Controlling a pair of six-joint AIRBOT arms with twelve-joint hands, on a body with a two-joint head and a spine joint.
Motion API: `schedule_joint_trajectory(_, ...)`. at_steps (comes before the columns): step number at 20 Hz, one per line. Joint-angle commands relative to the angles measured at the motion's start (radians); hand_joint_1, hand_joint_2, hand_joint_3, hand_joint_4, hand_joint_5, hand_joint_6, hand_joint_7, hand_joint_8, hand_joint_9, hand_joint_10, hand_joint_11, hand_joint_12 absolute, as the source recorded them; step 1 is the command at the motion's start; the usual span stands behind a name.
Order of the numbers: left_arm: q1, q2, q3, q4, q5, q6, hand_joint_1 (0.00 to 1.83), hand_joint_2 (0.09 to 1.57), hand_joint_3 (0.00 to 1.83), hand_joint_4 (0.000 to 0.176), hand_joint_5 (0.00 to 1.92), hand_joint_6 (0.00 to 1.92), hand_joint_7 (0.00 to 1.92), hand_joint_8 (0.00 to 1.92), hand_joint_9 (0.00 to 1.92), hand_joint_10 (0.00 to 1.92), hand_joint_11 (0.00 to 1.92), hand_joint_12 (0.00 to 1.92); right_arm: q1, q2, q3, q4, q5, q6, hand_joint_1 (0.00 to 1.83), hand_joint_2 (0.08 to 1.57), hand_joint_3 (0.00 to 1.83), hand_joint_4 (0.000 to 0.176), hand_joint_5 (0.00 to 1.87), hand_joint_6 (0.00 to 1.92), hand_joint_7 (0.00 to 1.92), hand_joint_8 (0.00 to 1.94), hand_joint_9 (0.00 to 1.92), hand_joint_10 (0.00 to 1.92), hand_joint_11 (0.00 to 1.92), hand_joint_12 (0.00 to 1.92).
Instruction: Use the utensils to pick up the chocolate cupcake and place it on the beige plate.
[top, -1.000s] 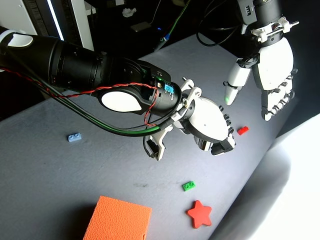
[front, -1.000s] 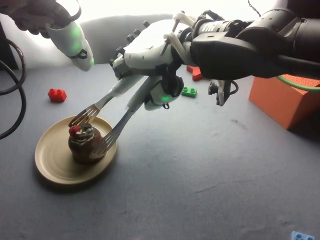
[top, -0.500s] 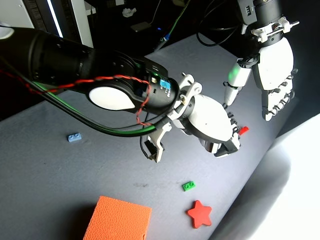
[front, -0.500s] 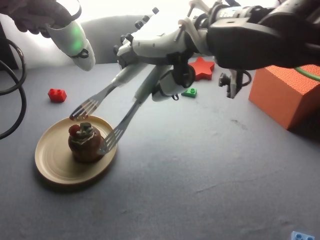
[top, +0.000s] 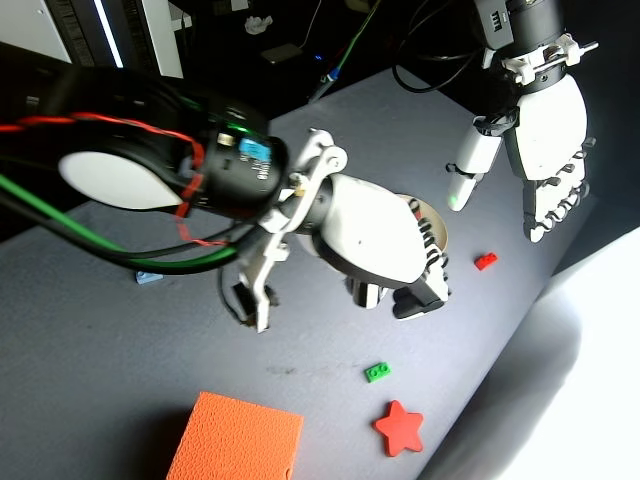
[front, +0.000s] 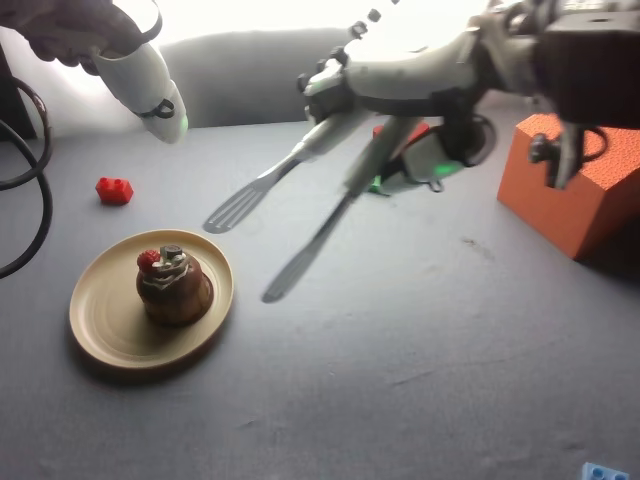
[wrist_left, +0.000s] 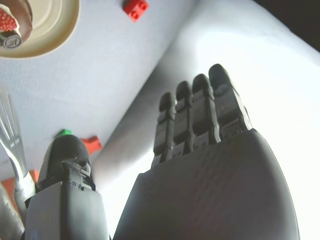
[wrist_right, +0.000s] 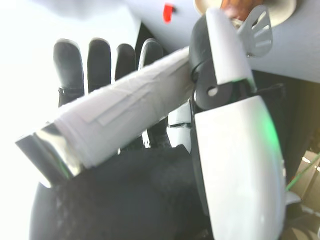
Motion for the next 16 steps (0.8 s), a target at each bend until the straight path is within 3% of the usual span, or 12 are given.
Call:
schedule_joint_trajectory(1, -0.013, 0.006, 0.005, 0.067, -0.029, 0.004, 0.34, 1.12, 0.0, 0.0, 0.12, 0.0, 0.1, 0.0, 0.08, 0.0, 0.0, 0.23, 0.014, 0.027, -0.024, 0.002, 0.122, 0.005, 1.04, 1.3, 0.0, 0.0, 0.62, 1.5, 0.31, 1.23, 0.41, 1.5, 0.41, 1.7)
schedule_joint_trajectory(5, -0.013, 0.008, 0.003, 0.067, -0.028, 0.004, 0.33, 1.11, 0.0, 0.0, 0.15, 0.0, 0.13, 0.0, 0.1, 0.0, 0.0, 0.3, -0.086, 0.117, -0.13, -0.001, 0.25, 0.031, 1.01, 1.33, 0.0, 0.0, 0.59, 1.55, 0.36, 1.27, 0.45, 1.47, 0.4, 1.71)
schedule_joint_trajectory(6, -0.013, 0.008, 0.003, 0.067, -0.028, 0.004, 0.33, 1.11, 0.0, 0.0, 0.15, 0.0, 0.13, 0.0, 0.11, 0.01, 0.0, 0.31, -0.126, 0.128, -0.145, -0.001, 0.296, 0.059, 1.03, 1.22, 0.0, 0.0, 0.43, 1.1, 0.41, 1.2, 0.48, 1.42, 0.43, 1.67)
schedule_joint_trajectory(7, -0.013, 0.008, 0.003, 0.067, -0.028, 0.004, 0.34, 1.11, 0.0, 0.0, 0.16, 0.01, 0.14, 0.01, 0.11, 0.01, 0.0, 0.31, -0.161, 0.136, -0.158, -0.001, 0.336, 0.073, 1.05, 1.27, 0.01, 0.0, 0.61, 1.39, 0.45, 1.19, 0.47, 1.43, 0.43, 1.66)
schedule_joint_trajectory(8, -0.013, 0.009, 0.002, 0.067, -0.028, 0.004, 0.34, 1.11, 0.0, 0.0, 0.16, 0.0, 0.13, 0.0, 0.11, 0.0, 0.0, 0.31, -0.202, 0.144, -0.176, -0.001, 0.401, 0.081, 1.04, 1.29, 0.01, 0.0, 0.63, 1.48, 0.38, 1.2, 0.45, 1.45, 0.43, 1.66)
schedule_joint_trajectory(9, -0.013, 0.009, 0.002, 0.067, -0.027, 0.004, 0.34, 1.11, 0.0, 0.0, 0.15, 0.0, 0.13, 0.0, 0.11, 0.0, 0.0, 0.31, -0.229, 0.145, -0.183, -0.001, 0.429, 0.084, 1.03, 1.3, 0.0, 0.0, 0.62, 1.5, 0.39, 1.19, 0.44, 1.46, 0.39, 1.68)
schedule_joint_trajectory(10, -0.013, 0.009, 0.002, 0.067, -0.027, 0.004, 0.33, 1.12, 0.0, 0.0, 0.14, 0.0, 0.12, 0.0, 0.1, 0.0, 0.0, 0.28, -0.256, 0.145, -0.188, -0.001, 0.46, 0.089, 1.08, 1.33, 0.0, 0.0, 0.53, 1.54, 0.62, 1.52, 0.43, 1.5, 0.36, 1.72)
schedule_joint_trajectory(11, -0.013, 0.009, 0.002, 0.067, -0.027, 0.004, 0.34, 1.11, 0.0, 0.0, 0.15, 0.0, 0.12, 0.0, 0.11, 0.0, 0.0, 0.3, -0.291, 0.142, -0.188, -0.001, 0.497, 0.098, 1.02, 1.32, 0.0, 0.0, 0.6, 1.52, 0.44, 1.35, 0.42, 1.51, 0.32, 1.74)
schedule_joint_trajectory(12, -0.014, 0.009, 0.002, 0.067, -0.027, 0.004, 0.34, 1.11, 0.0, 0.0, 0.15, 0.0, 0.13, 0.0, 0.11, 0.0, 0.0, 0.32, -0.324, 0.138, -0.188, -0.001, 0.528, 0.104, 1.02, 1.31, 0.0, 0.0, 0.62, 1.51, 0.43, 1.28, 0.42, 1.52, 0.31, 1.73)
schedule_joint_trajectory(13, -0.014, 0.009, 0.002, 0.067, -0.027, 0.004, 0.34, 1.11, 0.0, 0.0, 0.15, 0.0, 0.13, 0.0, 0.11, 0.0, 0.0, 0.32, -0.345, 0.136, -0.188, -0.001, 0.553, 0.105, 1.11, 1.3, 0.0, 0.0, 0.58, 1.45, 0.66, 1.52, 0.44, 1.5, 0.3, 1.74)
schedule_joint_trajectory(14, -0.014, 0.009, 0.002, 0.067, -0.027, 0.004, 0.34, 1.11, 0.0, 0.0, 0.15, 0.0, 0.14, 0.01, 0.12, 0.01, 0.0, 0.32, -0.374, 0.134, -0.188, -0.001, 0.589, 0.105, 1.05, 1.29, 0.0, 0.0, 0.64, 1.47, 0.51, 1.3, 0.42, 1.49, 0.27, 1.73)
schedule_joint_trajectory(16, -0.014, 0.009, 0.002, 0.067, -0.027, 0.004, 0.34, 1.11, 0.0, 0.0, 0.15, 0.0, 0.13, 0.0, 0.11, 0.0, 0.0, 0.3, -0.424, 0.131, -0.188, -0.001, 0.644, 0.107, 1.02, 1.3, 0.0, 0.0, 0.64, 1.49, 0.48, 1.17, 0.41, 1.48, 0.25, 1.74)
